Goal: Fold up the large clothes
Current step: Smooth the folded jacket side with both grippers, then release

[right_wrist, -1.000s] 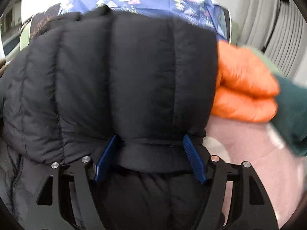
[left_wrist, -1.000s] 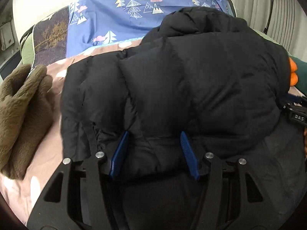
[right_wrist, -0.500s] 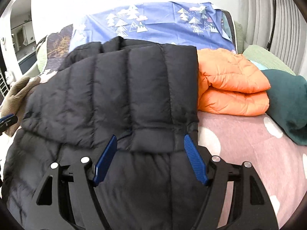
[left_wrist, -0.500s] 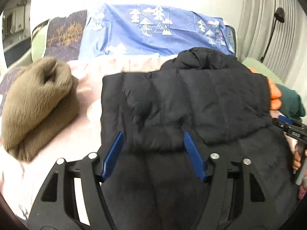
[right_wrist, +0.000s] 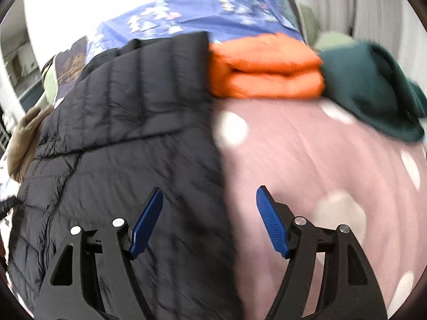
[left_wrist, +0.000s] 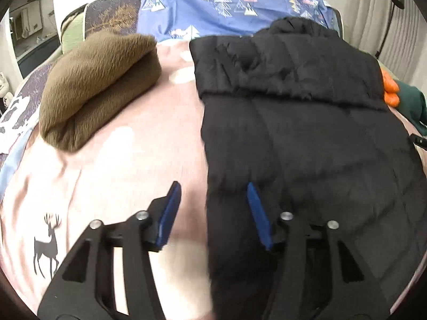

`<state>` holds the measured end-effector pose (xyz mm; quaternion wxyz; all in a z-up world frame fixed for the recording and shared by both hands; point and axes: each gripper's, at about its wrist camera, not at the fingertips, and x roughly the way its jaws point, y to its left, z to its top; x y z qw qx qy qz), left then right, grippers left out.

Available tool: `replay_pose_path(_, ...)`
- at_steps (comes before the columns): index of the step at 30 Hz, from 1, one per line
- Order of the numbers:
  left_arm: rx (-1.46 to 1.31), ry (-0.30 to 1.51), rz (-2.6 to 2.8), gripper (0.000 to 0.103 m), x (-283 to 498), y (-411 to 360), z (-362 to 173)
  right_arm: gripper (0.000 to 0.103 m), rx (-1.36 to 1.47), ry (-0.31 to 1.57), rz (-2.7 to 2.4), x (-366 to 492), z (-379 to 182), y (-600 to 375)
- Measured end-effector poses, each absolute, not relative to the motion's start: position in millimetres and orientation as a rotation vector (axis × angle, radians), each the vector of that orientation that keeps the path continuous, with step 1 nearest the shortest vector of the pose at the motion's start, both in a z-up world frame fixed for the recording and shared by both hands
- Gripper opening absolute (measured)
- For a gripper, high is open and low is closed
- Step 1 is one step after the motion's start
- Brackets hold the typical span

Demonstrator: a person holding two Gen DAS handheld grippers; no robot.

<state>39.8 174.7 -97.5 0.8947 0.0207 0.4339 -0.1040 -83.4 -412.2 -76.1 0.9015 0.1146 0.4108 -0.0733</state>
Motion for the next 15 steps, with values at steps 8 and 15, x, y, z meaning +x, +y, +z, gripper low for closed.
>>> replay_pose_path(8,-0.096,0.944,-0.382,0.058,10,182,-109,0.072,0.36,0.894,-0.046,-121,-90,-418)
replay_pose_path(15,-0.135,0.951,-0.476,0.057,-21,180,-115,0.072,0.393,0.926,0.093,-159,-97,-404)
